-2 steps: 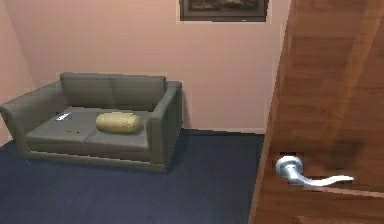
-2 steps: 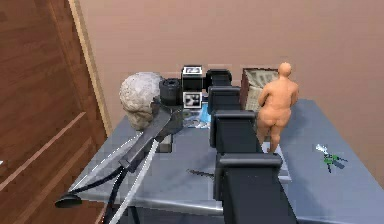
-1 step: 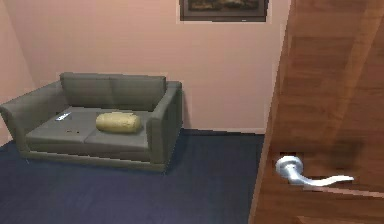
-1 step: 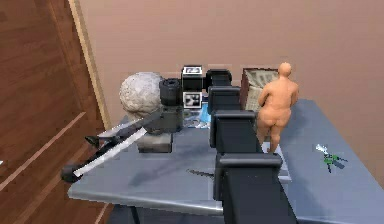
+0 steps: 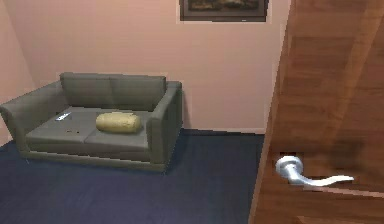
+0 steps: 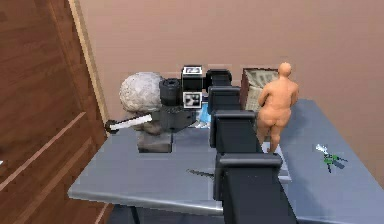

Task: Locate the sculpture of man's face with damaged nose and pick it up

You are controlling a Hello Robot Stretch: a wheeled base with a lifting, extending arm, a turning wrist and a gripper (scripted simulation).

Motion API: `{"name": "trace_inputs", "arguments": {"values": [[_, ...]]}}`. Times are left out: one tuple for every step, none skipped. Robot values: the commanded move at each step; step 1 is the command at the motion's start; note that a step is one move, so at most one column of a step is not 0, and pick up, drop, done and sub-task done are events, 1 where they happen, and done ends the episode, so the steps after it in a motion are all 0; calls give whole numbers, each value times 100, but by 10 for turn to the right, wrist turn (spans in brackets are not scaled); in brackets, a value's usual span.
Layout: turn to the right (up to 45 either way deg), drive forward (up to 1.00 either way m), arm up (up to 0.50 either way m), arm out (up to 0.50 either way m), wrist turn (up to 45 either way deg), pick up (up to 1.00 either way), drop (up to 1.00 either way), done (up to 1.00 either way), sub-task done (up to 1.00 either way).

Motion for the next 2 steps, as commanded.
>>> {"name": "trace_inputs", "arguments": {"values": [[0,0,0,0,150,0,0,0,0],[0,0,0,0,0,100,0,0,0]]}}
